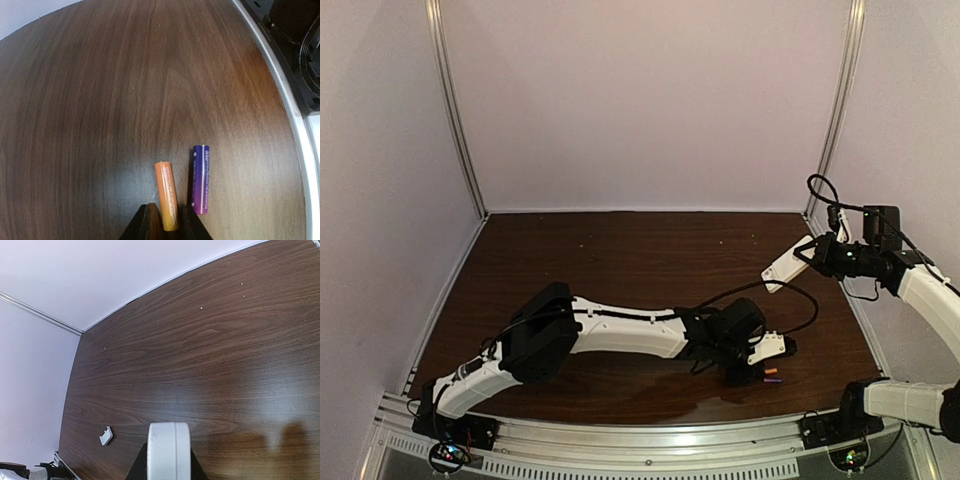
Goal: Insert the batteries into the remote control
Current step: Move the battery to the center of the board.
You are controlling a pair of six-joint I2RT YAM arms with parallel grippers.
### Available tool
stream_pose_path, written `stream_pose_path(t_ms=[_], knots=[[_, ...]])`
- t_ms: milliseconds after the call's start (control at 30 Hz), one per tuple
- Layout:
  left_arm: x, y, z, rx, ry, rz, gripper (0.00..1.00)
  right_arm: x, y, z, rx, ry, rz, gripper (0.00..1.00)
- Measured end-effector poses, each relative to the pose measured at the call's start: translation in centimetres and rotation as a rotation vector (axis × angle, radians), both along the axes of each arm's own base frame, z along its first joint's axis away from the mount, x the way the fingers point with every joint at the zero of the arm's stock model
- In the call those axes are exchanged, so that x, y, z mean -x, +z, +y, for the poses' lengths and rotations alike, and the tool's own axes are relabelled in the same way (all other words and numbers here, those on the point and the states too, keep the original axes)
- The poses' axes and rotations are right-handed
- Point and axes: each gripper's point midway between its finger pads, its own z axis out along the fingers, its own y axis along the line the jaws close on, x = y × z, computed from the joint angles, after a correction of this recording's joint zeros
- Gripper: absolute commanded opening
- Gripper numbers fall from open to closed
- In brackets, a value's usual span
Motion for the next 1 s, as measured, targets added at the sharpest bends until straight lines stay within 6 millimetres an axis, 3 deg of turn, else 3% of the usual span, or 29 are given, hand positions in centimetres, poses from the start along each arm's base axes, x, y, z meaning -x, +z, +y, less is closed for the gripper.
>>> stream_pose_path(t_ms=[300, 433, 733, 1000], knots=[[-0.7, -0.2, 0.0, -0.003, 0.027, -0.021, 0.0, 0.0, 0.1, 0.2, -0.009, 0.008, -0.002, 0.0], [-1.5, -0.2, 0.6, -0.001, 0.055, -0.033, 0.0, -0.1, 0.1, 0.3, -0.019, 0.016, -0.002, 0.0], [-3.8, -0.3, 9.1, -0.127, 0.161, -0.071, 0.0, 0.1, 0.0, 1.6, -0.095, 0.078, -0.01, 0.0], [-2.0, -0.5, 15.4, -0.216, 0.179, -0.051, 0.0, 0.6, 0.3, 3.0, -0.155, 0.141, -0.019, 0.0]])
